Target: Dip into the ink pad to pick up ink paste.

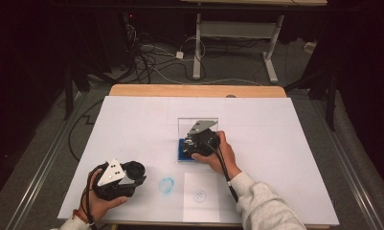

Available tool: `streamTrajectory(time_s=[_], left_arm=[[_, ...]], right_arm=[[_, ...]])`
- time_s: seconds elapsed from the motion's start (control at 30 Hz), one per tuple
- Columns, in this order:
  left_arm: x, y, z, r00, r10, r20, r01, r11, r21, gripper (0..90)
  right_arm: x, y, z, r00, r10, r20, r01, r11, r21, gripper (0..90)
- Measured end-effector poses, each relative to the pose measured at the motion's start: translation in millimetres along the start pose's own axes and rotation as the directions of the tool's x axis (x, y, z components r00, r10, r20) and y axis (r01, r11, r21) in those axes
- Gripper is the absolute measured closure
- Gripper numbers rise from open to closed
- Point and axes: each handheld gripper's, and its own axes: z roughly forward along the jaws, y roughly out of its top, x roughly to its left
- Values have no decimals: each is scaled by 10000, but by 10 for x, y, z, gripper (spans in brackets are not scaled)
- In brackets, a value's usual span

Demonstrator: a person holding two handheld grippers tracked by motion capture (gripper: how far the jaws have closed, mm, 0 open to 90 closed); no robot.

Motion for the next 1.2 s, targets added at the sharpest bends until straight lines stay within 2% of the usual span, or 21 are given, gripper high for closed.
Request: streamTrajectory(time_s=[0.17,0.23,0.43,0.6,0.77,0.97,1.2], left_arm=[[-13,11,7,10000,-8,15,8,10000,-29,371],[-18,15,12,10000,3,36,-3,10000,-25,371],[-27,18,17,10000,50,61,-50,10000,12,371],[-24,14,12,9999,64,78,-64,10000,1,371],[-25,20,14,9998,93,158,-92,9999,-53,371],[-30,27,15,9999,148,69,-146,9998,-157,371],[-26,22,14,9999,132,74,-131,9998,-142,371]], right_arm=[[29,-18,6,9998,56,188,-54,9999,-119,574],[20,-43,2,9994,318,160,-315,9992,-242,573],[17,-49,-7,9986,483,197,-479,9987,-180,572],[11,-33,14,9986,498,160,-495,9986,-163,572],[39,-25,21,9988,371,329,-367,9993,-113,572],[53,-74,10,9983,447,382,-433,9984,-358,571],[69,-65,14,9982,333,488,-321,9991,-267,571]])
